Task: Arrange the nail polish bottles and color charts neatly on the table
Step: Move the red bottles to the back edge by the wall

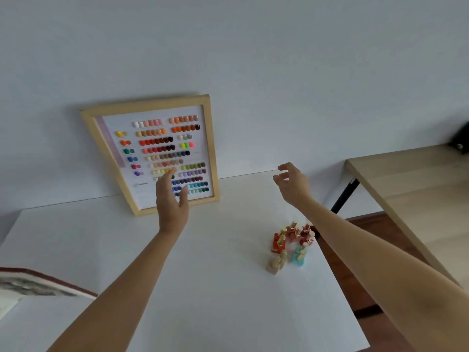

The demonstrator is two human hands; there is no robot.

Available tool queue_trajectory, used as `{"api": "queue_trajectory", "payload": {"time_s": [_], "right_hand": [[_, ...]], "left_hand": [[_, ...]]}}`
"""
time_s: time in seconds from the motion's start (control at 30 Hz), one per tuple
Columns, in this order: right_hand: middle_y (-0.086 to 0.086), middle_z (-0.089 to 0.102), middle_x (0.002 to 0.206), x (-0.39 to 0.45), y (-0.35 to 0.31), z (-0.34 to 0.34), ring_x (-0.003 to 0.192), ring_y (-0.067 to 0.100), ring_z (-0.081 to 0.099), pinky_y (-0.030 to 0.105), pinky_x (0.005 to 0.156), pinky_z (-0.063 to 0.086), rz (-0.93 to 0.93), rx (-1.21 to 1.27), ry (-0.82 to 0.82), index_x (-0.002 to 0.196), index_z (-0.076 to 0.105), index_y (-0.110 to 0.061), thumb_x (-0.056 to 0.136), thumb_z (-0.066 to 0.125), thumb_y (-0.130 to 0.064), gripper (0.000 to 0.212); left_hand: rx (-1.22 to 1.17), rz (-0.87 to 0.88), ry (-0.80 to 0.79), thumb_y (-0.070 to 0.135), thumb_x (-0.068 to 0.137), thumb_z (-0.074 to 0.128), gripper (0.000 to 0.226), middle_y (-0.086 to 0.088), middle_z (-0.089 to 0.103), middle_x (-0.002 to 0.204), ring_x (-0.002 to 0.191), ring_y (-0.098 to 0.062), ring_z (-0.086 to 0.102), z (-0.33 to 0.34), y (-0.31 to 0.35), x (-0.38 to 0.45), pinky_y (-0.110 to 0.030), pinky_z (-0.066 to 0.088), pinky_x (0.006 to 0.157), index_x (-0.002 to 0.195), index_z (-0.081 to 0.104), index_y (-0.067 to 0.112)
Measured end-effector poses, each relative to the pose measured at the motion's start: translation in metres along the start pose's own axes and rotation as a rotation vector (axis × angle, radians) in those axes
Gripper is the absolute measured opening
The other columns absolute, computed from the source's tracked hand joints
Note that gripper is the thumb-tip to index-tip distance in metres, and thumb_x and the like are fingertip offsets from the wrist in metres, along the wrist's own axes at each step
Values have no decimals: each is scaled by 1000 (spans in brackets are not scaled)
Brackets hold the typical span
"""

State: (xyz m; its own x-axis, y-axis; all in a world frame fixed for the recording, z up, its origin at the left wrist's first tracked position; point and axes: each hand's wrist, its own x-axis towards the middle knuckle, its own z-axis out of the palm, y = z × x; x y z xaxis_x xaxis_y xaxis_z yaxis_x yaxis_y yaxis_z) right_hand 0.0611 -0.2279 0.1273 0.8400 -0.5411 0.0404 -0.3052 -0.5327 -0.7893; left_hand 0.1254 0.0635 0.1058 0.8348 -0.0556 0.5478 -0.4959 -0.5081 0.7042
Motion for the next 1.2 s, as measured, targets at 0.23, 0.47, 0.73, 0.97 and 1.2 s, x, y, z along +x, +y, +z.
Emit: {"api": "queue_trajectory", "payload": {"time_s": [0.23, 0.47, 0.73, 0.97, 1.2], "right_hand": [[4, 63, 96, -25, 60, -61, 79, 16, 58, 18, 53, 40, -1, -37, -79, 107, 59, -14, 91, 55, -20, 17], [6, 67, 97, -38, 105, -83, 84, 19, 62, 22, 67, 46, -49, -140, -152, 102, 63, -9, 91, 56, -14, 14], [7, 64, 113, -38, 146, -70, 91, 18, 64, 24, 80, 52, -58, -235, -309, 113, 60, -13, 87, 59, -2, 28], [2, 57, 118, -33, 162, -53, 94, 13, 59, 22, 81, 51, -102, -327, -442, 112, 56, -27, 79, 72, -9, 42], [-1, 56, 119, -26, 176, -47, 86, 8, 56, 15, 79, 46, -238, -388, -536, 104, 65, -24, 80, 71, -12, 27]], "left_hand": [[21, 34, -166, 10, 93, 56, 41, -17, 53, 128, 120, -28, 52, 55, 55, -60, -40, 47, 100, 131, 45, 1], [4, -59, -454, 13, 92, 58, 42, -6, 53, 131, 118, -16, 52, 92, 85, -104, -30, 46, 97, 133, 46, 11], [0, -107, -790, 8, 88, 63, 45, 1, 54, 131, 115, -13, 55, 130, 70, -106, -19, 41, 91, 129, 51, 20], [39, -27, -1046, 12, 79, 72, 59, 8, 53, 128, 97, -4, 55, 163, 59, -99, -8, 42, 76, 130, 49, 31], [73, 122, -1121, 14, 77, 73, 35, 6, 59, 116, 96, -10, 59, 181, 62, -100, -13, 46, 82, 110, 66, 25]]}}
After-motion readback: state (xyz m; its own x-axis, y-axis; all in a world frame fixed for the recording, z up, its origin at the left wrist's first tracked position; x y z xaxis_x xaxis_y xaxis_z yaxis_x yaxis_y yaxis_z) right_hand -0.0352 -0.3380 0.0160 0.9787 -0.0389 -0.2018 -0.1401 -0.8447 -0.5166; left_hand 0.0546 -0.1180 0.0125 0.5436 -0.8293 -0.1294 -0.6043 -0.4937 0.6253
